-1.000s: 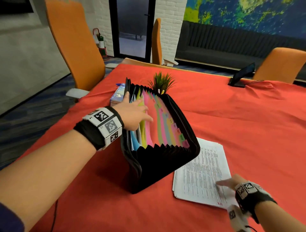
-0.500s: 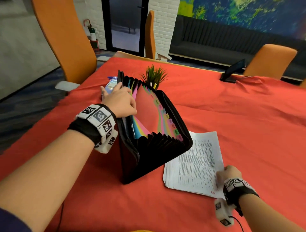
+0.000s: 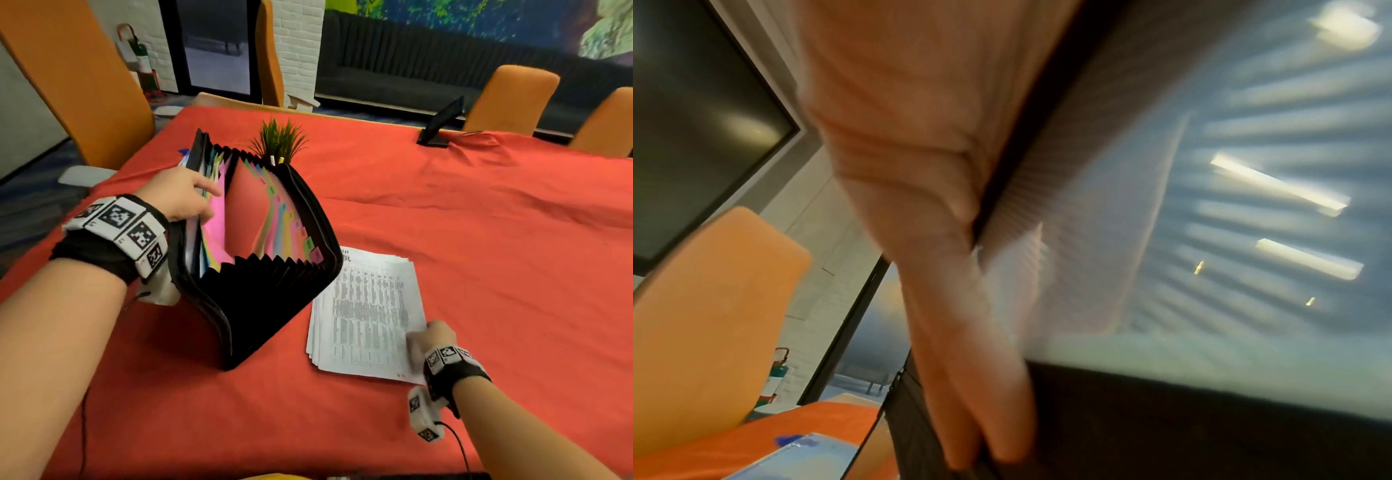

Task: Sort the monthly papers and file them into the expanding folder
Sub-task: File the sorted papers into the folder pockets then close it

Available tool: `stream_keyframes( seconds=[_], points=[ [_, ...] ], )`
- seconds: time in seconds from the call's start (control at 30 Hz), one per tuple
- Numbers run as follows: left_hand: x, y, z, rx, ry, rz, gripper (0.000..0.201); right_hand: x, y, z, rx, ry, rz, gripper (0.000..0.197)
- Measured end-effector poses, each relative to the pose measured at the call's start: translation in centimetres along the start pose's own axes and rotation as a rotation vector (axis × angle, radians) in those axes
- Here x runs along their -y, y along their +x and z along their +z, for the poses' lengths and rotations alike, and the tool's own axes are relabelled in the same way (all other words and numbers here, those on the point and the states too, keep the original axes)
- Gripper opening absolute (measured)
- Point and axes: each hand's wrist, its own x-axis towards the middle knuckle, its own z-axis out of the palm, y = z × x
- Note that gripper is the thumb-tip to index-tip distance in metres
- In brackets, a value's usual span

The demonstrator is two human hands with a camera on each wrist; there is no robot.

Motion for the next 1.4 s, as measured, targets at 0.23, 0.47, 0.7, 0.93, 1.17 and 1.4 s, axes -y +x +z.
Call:
stream_keyframes(
  seconds=[0.23,0.47,0.7,0.93,1.17,1.4],
  points=[
    [0.7,0.6,0.3,0.013,-0.098,-0.009,0.036,1.7,-1.2,2.1,-0.037,-0.309,-0.155,0.030],
    [0.6,0.6,0.6,-0.013,-0.088,-0.019,0.036,2.1,-0.9,1.4,0.027,-0.370,-0.143,0.030],
    [0.7,0.4,0.5,-0.040,-0.073,-0.023,0.035,2.9,-1.6,2.5,0.042,-0.471,-0.233,0.028],
    [0.4,0.3,0.5,-0.031,-0.072,-0.048,0.035,2.9,-1.1,1.5,0.067,-0.401,-0.127,0.028],
    [-0.2,0.0,0.9,-0.059,-0.034,-0.035,0.037,3.1,-0.9,1.5,0.072,-0.380,-0.052,0.029],
    [-0.3,0.0,0.9,-0.049,-0.045,-0.044,0.038,3.1,-1.1,1.4,0.070,-0.405,-0.110,0.029]
  ],
)
